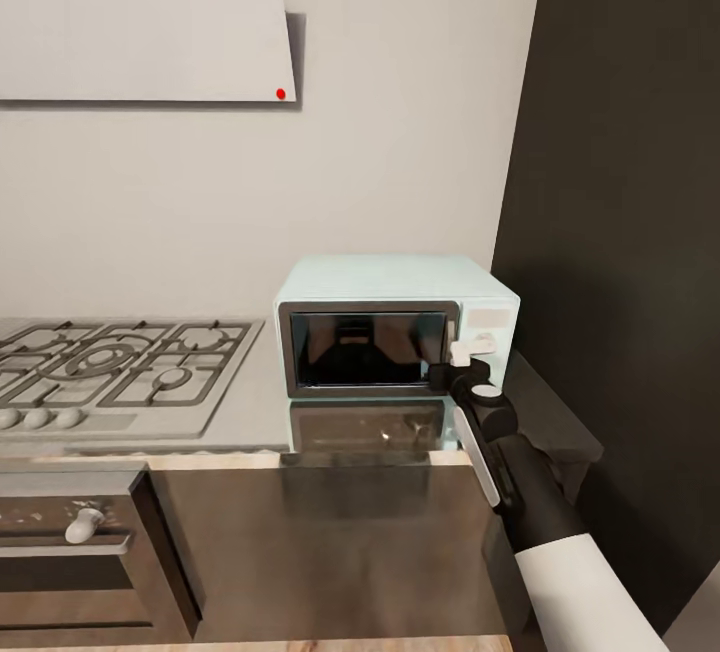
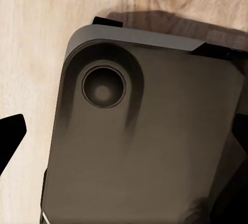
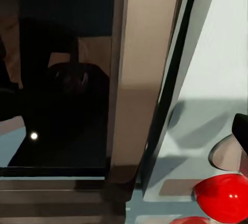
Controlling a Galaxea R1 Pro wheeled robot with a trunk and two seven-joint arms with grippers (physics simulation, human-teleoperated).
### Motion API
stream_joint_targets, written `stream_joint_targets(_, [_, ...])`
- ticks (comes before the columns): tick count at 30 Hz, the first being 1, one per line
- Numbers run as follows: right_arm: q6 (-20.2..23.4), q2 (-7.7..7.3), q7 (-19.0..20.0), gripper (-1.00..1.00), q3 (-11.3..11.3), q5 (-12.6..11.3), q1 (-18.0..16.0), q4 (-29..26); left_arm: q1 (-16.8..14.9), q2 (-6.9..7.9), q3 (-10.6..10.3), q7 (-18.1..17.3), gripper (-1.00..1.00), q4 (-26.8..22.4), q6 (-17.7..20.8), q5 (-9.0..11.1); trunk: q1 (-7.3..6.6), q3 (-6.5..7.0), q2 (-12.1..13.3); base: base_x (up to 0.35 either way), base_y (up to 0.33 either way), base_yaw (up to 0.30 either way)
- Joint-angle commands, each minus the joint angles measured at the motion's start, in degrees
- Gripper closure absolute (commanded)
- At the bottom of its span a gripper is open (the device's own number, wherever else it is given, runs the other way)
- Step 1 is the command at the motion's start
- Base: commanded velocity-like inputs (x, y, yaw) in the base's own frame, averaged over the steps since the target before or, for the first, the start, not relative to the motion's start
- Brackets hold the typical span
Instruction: In the kitchen, take the popcorn bag from the countertop, put it into the microwave, and heat it until the popcorn is cooked so the cooked popcorn ends up inside the bag.
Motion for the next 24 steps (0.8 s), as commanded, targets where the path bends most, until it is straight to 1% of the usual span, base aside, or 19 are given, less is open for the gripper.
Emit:
stream_joint_targets(1, [0.0, -0.01, -0.2, -1.00, 0.0, 0.2, -1.6, 2.0, 0.0, -0.01, 0.0, 0.0, -1.00, 0.0, -0.1, 0.3, 0.01, -0.05, 0.0, 0.000, 0.000, 0.000])
stream_joint_targets(7, [-0.1, 0.00, -0.5, -1.00, 0.0, 0.3, -1.6, 1.7, 0.0, -0.02, 0.0, 0.0, -1.00, 0.0, -0.1, 0.3, 0.01, -0.05, 0.0, 0.000, 0.000, 0.000])
stream_joint_targets(8, [-0.1, 0.00, -0.5, 1.00, 0.0, 0.3, -1.6, 1.7, 0.0, -0.02, 0.0, 0.0, -1.00, 0.0, -0.1, 0.3, 0.01, -0.05, 0.0, 0.000, 0.000, 0.000])
stream_joint_targets(24, [0.2, 0.00, -0.6, 1.00, -0.1, 0.3, -1.6, 1.2, 0.0, 0.02, -0.1, 0.0, -1.00, 0.0, -0.2, 0.3, 0.01, -0.05, 0.0, -0.005, 0.000, 0.000])
